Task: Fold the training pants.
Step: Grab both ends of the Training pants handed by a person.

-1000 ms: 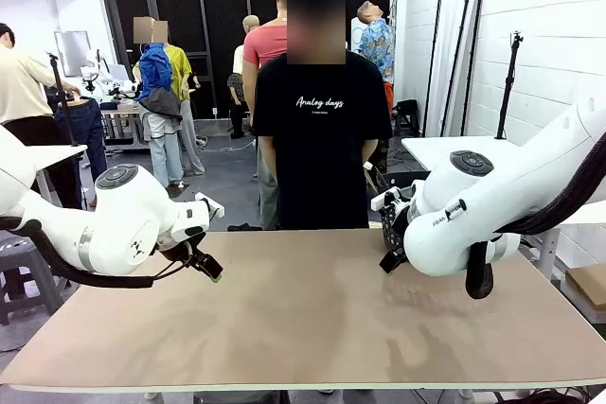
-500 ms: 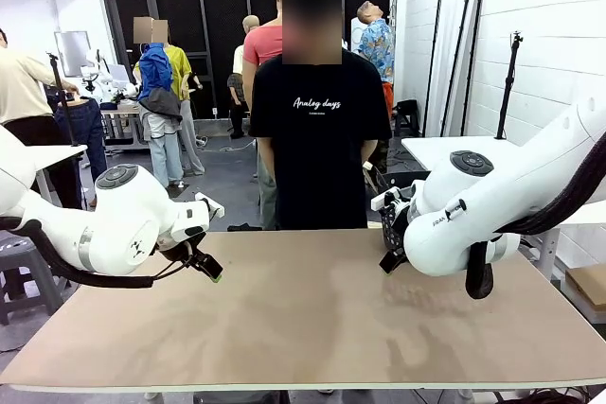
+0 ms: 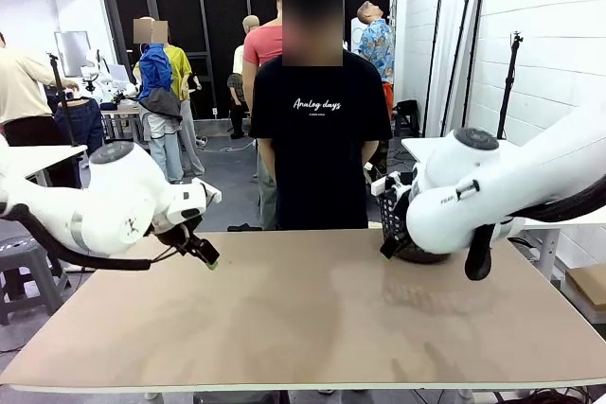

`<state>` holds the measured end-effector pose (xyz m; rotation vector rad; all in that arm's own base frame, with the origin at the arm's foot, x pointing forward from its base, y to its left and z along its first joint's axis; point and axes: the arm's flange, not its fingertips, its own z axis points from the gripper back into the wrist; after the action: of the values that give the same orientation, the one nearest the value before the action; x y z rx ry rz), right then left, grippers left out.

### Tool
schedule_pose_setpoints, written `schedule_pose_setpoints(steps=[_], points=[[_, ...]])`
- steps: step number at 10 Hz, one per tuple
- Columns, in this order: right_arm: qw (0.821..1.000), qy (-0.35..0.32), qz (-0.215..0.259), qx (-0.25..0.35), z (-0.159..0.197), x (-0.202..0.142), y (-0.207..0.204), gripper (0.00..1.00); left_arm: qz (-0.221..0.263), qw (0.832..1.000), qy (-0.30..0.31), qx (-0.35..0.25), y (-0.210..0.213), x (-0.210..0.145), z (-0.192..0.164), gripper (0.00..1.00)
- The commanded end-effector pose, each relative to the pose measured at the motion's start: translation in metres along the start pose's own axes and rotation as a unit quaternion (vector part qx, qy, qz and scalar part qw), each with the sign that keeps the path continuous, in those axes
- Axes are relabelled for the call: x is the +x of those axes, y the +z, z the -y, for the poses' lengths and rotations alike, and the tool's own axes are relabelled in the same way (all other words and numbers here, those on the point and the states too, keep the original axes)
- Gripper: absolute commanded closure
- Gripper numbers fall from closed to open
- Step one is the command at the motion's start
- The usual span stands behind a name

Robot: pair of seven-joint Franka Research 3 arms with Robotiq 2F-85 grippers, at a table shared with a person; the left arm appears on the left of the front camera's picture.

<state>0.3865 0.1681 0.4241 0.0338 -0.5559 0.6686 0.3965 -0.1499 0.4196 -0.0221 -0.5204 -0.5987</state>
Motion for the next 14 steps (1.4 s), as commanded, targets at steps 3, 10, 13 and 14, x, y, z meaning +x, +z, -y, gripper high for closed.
schedule_pose_setpoints(steps=[3, 10, 13, 14], points=[[0.999, 0.024, 0.008, 0.027, 0.008, 0.011, 0.065, 0.00, -0.019, 1.000, 0.012, -0.017, 0.071, 0.022, 0.011, 0.00], [0.994, 0.040, 0.095, 0.027, 0.004, 0.003, 0.136, 0.00, 0.046, 0.998, -0.018, 0.038, 0.146, 0.029, 0.035, 0.00], [0.996, 0.035, 0.079, 0.020, 0.004, 0.006, 0.127, 0.00, 0.049, 0.998, -0.031, 0.022, 0.150, 0.035, 0.033, 0.00], [0.996, 0.028, 0.089, 0.010, 0.005, 0.021, 0.142, 0.00, 0.049, 0.998, -0.031, 0.022, 0.150, 0.035, 0.033, 0.00]])
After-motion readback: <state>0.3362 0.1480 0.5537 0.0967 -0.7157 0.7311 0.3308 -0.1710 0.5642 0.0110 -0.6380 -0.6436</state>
